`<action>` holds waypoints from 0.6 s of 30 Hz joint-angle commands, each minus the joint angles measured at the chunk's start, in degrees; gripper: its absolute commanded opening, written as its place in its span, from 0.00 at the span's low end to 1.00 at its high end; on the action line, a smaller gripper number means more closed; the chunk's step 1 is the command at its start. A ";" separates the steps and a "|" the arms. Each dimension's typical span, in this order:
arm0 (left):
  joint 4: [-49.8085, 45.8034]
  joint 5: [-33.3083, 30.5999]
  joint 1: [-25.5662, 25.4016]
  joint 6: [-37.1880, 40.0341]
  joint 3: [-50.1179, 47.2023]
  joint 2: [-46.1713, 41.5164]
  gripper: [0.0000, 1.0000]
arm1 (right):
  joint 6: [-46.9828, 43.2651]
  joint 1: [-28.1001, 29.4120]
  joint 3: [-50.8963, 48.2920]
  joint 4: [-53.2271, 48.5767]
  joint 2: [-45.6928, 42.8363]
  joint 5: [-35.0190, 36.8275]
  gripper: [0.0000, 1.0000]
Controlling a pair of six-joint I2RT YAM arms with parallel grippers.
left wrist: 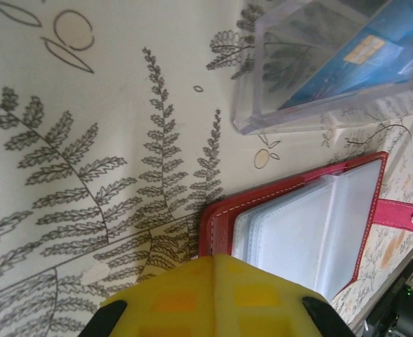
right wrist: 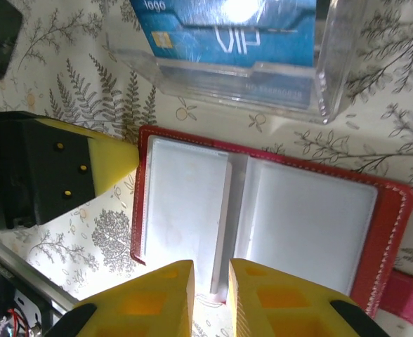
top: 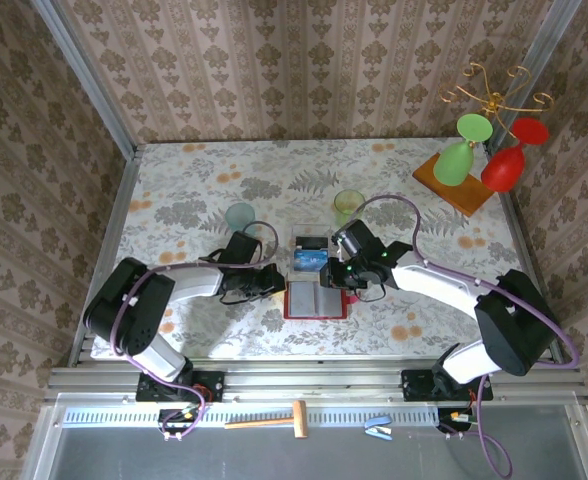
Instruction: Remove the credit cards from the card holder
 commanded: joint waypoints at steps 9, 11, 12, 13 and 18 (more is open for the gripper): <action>-1.42 -0.73 -3.59 -1.88 -0.13 -3.62 0.07 | 11.46 2.26 -4.11 9.89 1.96 -4.12 0.22; -0.98 -0.80 -4.03 -2.23 -0.73 -3.10 0.06 | 11.78 2.28 -4.02 9.92 2.50 -4.05 0.22; -0.84 -0.97 -4.15 -2.44 -1.06 -3.17 0.06 | 11.83 2.28 -3.97 9.90 2.73 -4.16 0.22; -0.79 -1.05 -4.30 -2.62 -1.45 -3.20 0.06 | 12.07 2.31 -3.89 10.02 2.87 -4.15 0.22; -0.93 -1.94 -4.35 -3.10 -2.95 -4.71 0.05 | 13.31 2.37 -4.32 11.95 3.52 -5.12 0.23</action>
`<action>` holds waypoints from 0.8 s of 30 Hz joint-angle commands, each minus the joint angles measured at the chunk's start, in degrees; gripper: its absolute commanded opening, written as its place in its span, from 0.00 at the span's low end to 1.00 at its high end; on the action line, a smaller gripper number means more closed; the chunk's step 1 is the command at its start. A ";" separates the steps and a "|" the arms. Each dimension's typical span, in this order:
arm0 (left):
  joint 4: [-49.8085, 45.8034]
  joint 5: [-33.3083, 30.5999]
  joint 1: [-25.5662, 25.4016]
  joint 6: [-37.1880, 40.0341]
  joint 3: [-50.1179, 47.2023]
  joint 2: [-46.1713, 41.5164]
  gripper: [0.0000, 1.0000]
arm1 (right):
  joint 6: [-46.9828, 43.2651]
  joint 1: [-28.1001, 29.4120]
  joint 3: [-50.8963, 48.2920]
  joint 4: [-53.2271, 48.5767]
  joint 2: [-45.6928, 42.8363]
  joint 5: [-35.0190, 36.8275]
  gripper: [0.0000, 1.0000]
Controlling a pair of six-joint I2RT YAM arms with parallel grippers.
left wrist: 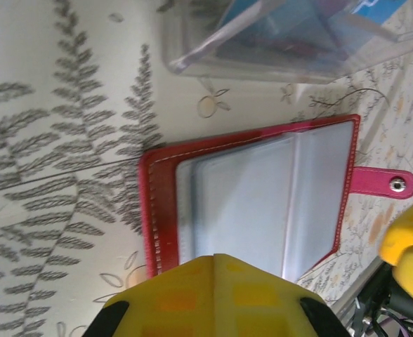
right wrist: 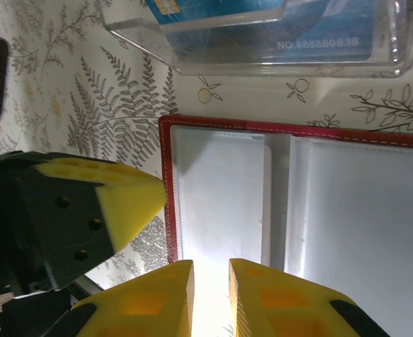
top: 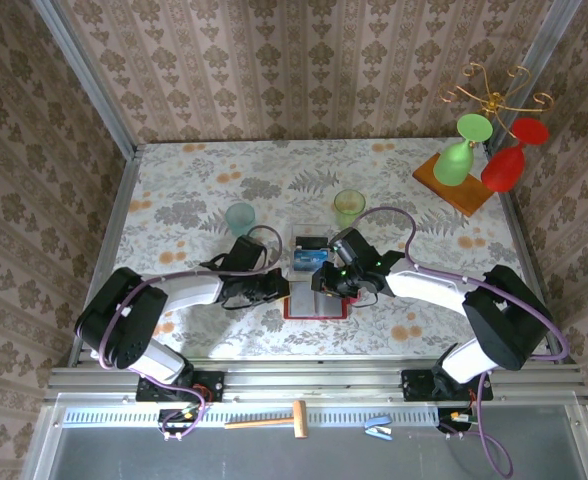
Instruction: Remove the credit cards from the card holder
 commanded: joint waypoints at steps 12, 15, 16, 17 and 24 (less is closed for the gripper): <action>-2.26 -2.42 -0.62 0.20 -1.83 -0.04 0.05 | 3.93 0.78 -0.80 4.99 4.53 -3.60 0.23; -2.06 -2.41 -0.58 0.47 -1.96 0.69 0.04 | 4.85 0.97 -0.97 5.97 5.54 -4.34 0.23; -1.84 -2.15 -0.56 0.47 -1.98 1.10 0.04 | 5.17 1.10 -1.16 6.75 5.78 -4.59 0.23; -1.68 -1.93 -0.62 0.41 -2.04 1.43 0.04 | 5.61 1.18 -1.35 7.45 6.06 -4.85 0.23; -1.30 -1.75 -0.66 0.47 -2.16 2.08 0.04 | 6.41 1.21 -1.26 9.11 8.49 -5.67 0.26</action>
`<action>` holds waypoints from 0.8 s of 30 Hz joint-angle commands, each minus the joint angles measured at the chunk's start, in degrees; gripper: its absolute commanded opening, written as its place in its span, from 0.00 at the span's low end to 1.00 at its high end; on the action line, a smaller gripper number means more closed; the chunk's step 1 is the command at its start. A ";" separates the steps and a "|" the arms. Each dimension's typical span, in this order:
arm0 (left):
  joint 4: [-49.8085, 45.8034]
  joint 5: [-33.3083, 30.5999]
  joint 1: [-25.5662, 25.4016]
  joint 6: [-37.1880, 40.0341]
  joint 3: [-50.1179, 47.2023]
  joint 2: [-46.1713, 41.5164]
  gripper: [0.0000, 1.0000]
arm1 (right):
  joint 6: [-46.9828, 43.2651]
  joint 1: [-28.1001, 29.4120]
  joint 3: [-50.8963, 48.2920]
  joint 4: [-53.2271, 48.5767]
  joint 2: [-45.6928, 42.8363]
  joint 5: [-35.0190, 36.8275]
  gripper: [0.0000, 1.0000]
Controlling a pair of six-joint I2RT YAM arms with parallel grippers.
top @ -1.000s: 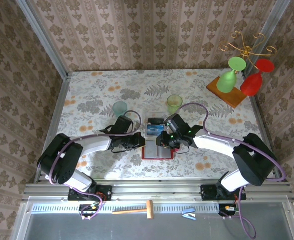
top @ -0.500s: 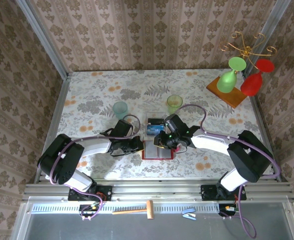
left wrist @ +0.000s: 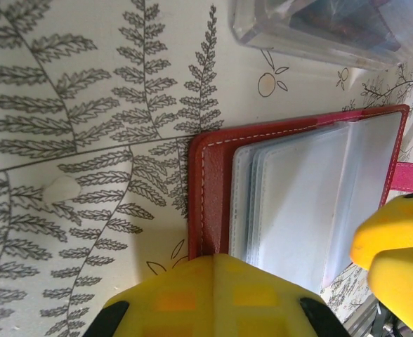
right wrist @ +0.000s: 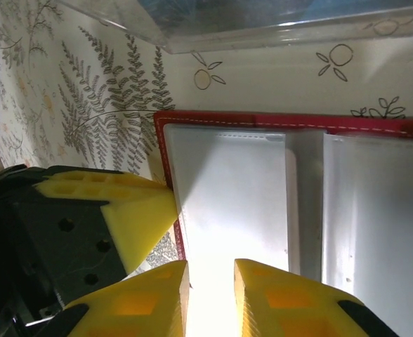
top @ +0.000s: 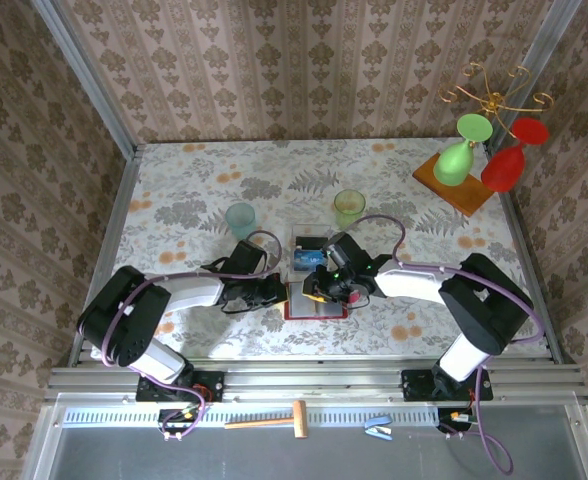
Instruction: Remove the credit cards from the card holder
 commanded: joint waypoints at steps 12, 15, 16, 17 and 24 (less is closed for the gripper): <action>-1.19 -0.28 -0.24 1.06 -0.78 1.61 0.04 | -0.55 0.42 -0.32 -0.97 2.74 0.61 0.31; -1.36 -0.39 -0.23 1.24 -0.71 1.68 0.04 | -1.46 0.45 -0.25 -3.02 2.38 2.16 0.32; -1.37 -0.37 -0.26 1.25 -0.65 1.68 0.04 | -1.75 0.35 -0.29 -3.64 2.33 2.58 0.32; -1.47 -0.37 -0.26 1.31 -0.64 1.67 0.04 | -1.99 0.35 -0.26 -4.15 2.21 2.97 0.32; -1.55 -0.46 -0.17 1.41 -0.80 2.01 0.04 | -2.23 0.01 -0.87 -4.69 0.99 3.58 0.32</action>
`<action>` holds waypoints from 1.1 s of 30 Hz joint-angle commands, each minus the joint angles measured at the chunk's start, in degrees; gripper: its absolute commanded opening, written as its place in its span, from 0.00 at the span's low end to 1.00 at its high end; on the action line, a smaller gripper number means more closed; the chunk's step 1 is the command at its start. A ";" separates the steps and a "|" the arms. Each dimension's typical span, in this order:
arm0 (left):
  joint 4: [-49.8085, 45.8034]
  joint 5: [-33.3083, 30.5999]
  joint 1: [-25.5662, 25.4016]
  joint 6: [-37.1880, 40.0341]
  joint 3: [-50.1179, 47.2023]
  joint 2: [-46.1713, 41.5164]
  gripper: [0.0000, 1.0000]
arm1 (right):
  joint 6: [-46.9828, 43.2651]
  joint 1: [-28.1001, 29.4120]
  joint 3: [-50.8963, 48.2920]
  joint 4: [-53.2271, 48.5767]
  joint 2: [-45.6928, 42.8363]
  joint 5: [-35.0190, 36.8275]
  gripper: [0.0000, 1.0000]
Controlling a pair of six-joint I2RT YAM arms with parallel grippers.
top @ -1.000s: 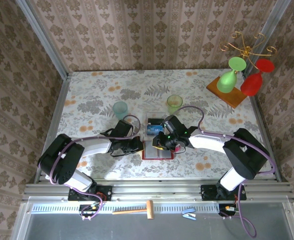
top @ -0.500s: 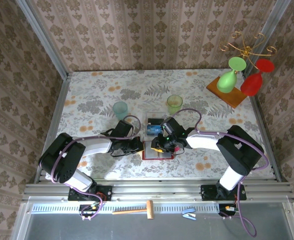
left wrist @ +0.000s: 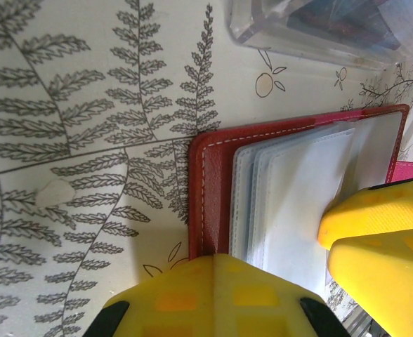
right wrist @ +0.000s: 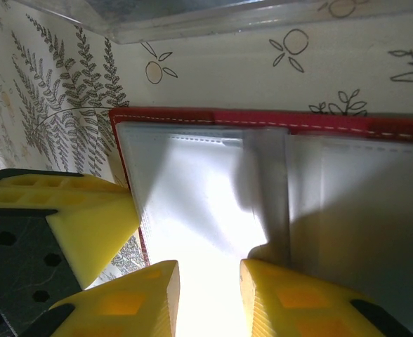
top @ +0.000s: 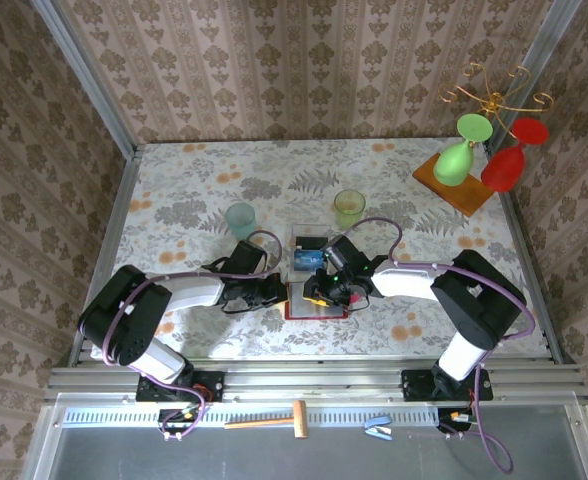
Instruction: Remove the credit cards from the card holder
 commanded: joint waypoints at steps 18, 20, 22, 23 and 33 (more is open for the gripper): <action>-2.26 -0.78 -0.15 1.56 -0.19 2.14 0.04 | -0.87 -1.18 -2.76 -2.92 -3.12 2.65 0.32; -2.66 -0.90 -0.19 1.72 0.05 2.18 0.04 | -0.63 -1.20 -3.14 -2.08 -3.21 2.38 0.32; -2.81 -0.88 -0.19 1.81 0.30 2.17 0.04 | -0.35 -1.33 -3.60 -1.25 -3.24 2.12 0.32; -3.02 -0.87 -0.19 1.90 0.40 2.16 0.04 | -0.22 -1.45 -3.80 -0.93 -3.28 2.03 0.32; -5.31 -1.49 -0.25 2.19 2.35 0.40 0.04 | 1.23 -2.16 -6.43 3.05 -3.32 0.54 0.32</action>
